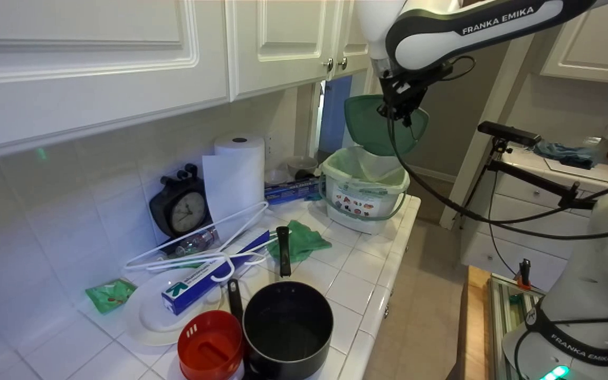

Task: Use the silver spoon to open the lid on the bin.

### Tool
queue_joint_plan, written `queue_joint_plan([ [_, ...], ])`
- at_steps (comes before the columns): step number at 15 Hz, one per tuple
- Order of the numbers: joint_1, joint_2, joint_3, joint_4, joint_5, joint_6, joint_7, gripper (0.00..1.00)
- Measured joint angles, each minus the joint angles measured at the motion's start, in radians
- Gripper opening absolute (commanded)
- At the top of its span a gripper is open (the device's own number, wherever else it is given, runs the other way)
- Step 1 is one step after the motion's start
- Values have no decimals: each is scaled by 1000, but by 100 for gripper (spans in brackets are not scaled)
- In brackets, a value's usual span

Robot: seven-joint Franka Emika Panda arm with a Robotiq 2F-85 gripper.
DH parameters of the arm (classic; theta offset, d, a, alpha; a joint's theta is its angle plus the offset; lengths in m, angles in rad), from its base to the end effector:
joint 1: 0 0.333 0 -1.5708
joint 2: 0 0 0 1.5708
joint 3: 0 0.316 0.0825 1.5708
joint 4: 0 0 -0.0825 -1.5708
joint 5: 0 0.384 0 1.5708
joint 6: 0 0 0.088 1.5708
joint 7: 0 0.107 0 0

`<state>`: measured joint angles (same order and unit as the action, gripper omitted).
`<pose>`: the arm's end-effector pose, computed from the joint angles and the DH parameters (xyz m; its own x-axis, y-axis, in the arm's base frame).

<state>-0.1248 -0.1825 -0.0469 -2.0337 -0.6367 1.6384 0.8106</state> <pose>0.4670 -0.1431 0.5269 0.6840 -0.6835 0.2549 -0.6836 -0.4786 0.5511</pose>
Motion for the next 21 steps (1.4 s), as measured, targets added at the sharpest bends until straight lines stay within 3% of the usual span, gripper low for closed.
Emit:
queue_joint_plan([
  [10,62,19,51,-93,26,70,37,4],
  [21,108,46,89,-261,34,296,55,4],
])
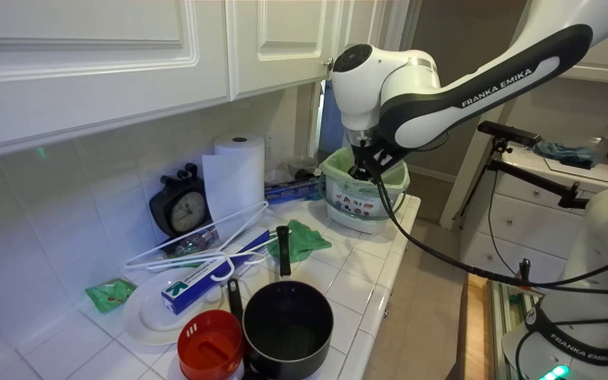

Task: Use the silver spoon to open the lid on the bin.

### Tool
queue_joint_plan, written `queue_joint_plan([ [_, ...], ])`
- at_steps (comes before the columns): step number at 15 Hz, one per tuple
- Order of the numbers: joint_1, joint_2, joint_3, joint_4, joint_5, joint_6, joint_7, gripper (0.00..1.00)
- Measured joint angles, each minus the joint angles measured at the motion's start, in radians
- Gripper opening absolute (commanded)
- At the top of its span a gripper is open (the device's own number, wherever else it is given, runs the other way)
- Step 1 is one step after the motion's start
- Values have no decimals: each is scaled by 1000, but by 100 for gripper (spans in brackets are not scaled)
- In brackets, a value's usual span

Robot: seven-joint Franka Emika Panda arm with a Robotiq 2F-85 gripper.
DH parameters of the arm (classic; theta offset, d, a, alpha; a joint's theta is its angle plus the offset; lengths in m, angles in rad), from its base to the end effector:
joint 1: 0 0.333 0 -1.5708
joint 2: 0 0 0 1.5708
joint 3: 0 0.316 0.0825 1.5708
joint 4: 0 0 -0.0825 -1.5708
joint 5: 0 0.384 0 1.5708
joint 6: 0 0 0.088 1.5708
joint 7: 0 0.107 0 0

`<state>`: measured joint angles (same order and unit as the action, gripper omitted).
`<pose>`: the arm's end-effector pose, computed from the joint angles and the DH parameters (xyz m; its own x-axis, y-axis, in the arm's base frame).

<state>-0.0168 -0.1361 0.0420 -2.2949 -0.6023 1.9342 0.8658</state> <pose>0.4736 -0.0268 0.3992 0.8607 -0.4749 0.1837 -0.4952 -0.6969 0.5187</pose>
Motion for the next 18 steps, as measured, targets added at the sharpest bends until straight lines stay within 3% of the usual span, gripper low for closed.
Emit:
queue_joint_plan([
  [18,6,278,-26,-30,50,321,-55,4],
])
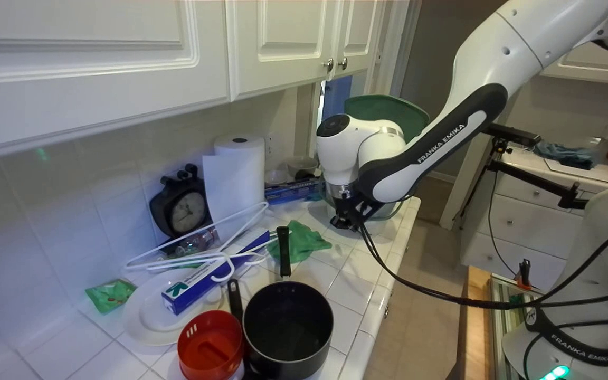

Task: Use the silver spoon to open the lid on the bin.

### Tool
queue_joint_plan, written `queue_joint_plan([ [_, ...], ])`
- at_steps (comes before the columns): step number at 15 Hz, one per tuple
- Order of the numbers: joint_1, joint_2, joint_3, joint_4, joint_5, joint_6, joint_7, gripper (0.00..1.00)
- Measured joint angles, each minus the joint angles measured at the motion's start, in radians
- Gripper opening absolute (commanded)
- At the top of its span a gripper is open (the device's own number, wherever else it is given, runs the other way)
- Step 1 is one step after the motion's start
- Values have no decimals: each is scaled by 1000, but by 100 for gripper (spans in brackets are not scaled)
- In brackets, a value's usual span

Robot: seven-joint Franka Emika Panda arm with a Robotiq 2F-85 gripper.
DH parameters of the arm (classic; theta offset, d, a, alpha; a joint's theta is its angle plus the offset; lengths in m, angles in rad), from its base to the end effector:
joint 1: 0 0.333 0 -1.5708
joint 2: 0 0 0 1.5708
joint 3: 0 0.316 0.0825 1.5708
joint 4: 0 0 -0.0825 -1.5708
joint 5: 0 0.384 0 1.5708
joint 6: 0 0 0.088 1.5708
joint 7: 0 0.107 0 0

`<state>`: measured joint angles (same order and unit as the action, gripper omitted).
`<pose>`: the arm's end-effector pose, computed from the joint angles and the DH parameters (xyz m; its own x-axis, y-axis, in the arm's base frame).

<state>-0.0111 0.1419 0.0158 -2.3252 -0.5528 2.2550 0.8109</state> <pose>0.4973 -0.0119 0.2652 0.9218 -0.3843 0.0513 -0.3691 -0.8295 0.4192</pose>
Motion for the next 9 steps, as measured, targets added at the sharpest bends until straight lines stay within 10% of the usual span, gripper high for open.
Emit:
queue_joint_plan([
  [9,6,131,-35,9,79,155,-102,4],
])
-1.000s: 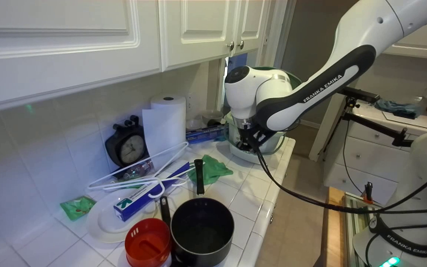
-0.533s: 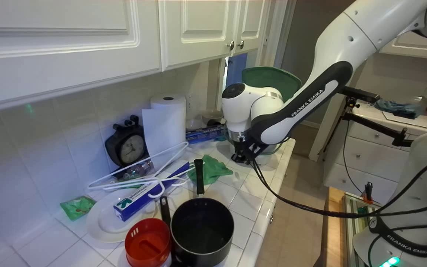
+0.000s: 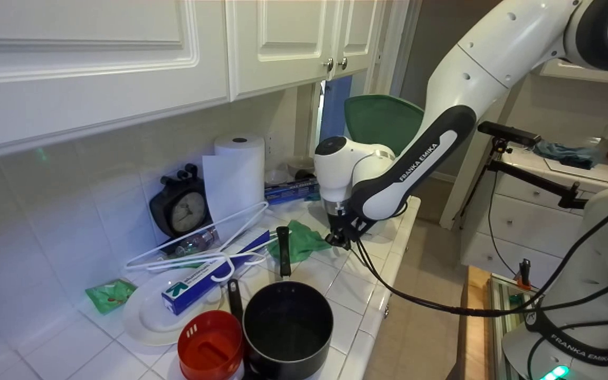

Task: Use the silver spoon to open the lid on the bin.

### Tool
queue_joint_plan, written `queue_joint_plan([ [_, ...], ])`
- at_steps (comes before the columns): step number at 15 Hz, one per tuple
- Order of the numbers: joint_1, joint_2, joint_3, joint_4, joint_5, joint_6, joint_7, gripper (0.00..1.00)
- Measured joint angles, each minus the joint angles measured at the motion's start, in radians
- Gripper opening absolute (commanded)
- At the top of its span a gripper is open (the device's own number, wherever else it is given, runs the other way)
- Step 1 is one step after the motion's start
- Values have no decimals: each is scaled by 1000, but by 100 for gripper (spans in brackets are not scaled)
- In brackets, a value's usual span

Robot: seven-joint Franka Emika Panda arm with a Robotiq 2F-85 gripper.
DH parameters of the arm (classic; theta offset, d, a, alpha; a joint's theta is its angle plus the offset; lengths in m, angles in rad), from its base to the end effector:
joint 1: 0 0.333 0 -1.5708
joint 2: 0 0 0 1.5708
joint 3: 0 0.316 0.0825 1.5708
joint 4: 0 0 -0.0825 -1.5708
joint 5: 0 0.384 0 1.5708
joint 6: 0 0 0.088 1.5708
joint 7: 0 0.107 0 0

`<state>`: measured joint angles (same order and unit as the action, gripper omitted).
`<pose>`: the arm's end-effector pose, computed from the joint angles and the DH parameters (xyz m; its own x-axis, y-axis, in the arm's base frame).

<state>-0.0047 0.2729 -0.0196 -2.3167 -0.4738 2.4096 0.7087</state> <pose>0.5040 -0.0153 0.2107 0.9390 -0.3438 -0.0111 -0.3210 -0.8874 0.3308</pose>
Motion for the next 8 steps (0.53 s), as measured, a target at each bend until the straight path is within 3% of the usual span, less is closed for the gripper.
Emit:
queue_joint_plan([
  [8,22,62,-28,17,56,38,-73,4],
])
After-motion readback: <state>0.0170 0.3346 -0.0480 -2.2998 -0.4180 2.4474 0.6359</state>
